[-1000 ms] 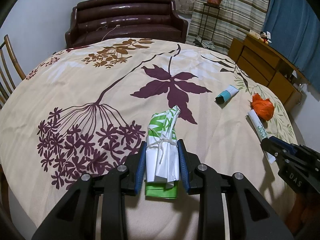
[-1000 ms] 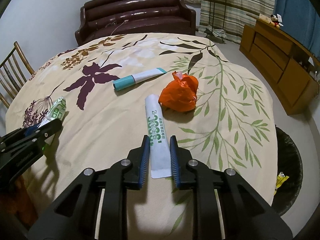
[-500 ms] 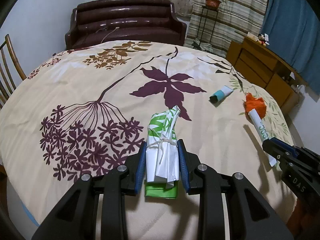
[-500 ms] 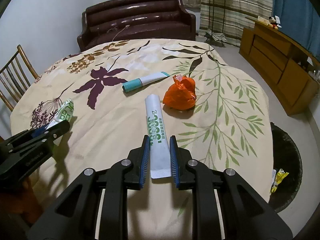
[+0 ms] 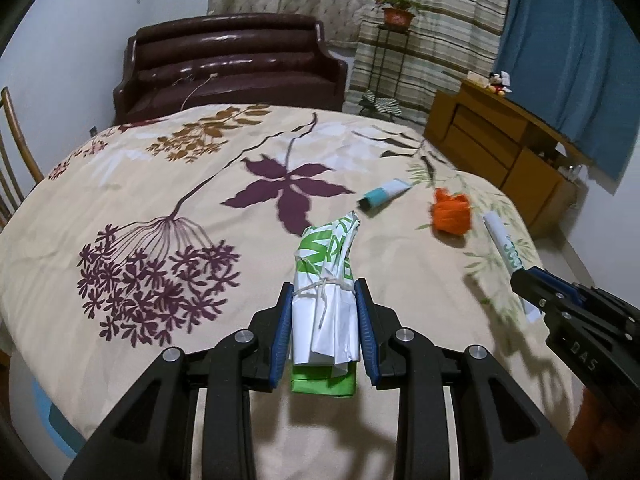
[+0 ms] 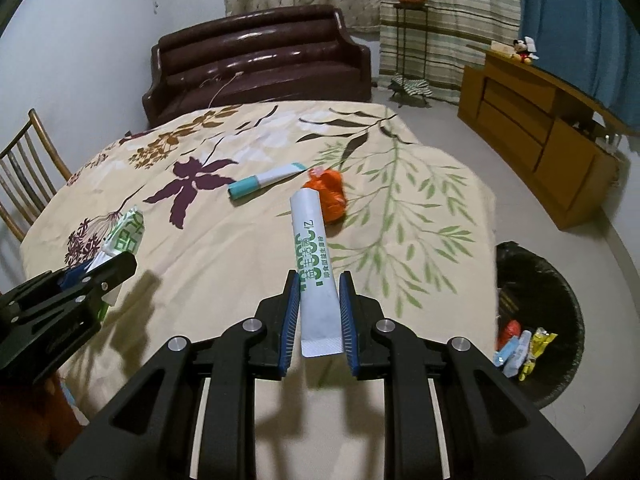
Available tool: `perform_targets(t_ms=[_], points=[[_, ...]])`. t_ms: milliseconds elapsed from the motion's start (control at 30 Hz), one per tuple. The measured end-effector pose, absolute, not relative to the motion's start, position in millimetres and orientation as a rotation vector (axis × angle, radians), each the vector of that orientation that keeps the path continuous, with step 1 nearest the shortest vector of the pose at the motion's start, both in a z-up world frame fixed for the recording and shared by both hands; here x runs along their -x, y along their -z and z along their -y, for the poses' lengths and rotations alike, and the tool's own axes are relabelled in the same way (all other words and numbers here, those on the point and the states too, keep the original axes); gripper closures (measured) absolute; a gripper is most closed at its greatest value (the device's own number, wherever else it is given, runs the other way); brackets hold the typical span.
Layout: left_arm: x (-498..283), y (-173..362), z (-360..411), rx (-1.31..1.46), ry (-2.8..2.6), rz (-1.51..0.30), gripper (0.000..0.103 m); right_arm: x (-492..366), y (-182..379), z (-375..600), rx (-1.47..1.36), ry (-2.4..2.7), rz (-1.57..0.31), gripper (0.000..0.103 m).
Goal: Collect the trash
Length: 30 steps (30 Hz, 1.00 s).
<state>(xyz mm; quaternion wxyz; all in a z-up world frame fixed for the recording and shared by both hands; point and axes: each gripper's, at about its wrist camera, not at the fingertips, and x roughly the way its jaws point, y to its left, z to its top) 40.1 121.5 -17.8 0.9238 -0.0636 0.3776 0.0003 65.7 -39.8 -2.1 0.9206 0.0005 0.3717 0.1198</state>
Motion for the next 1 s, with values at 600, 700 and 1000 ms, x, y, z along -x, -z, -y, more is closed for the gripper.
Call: perform_targets(t_ms=[600, 700, 1000], points=[[-32, 2, -31, 0.048, 0.148, -0.723, 0.072, -45, -10, 133, -0.087, -0.099, -0.703, 0.083], [-33, 1, -13, 0.030, 0.174, -0.720, 0.072, -44, -10, 150, -0.104, -0.071, -0.697, 0.083], [-42, 4, 35, -0.009, 0.241, -0.723, 0.072, -41, -6, 201, -0.154, 0.013, -0.685, 0.083]])
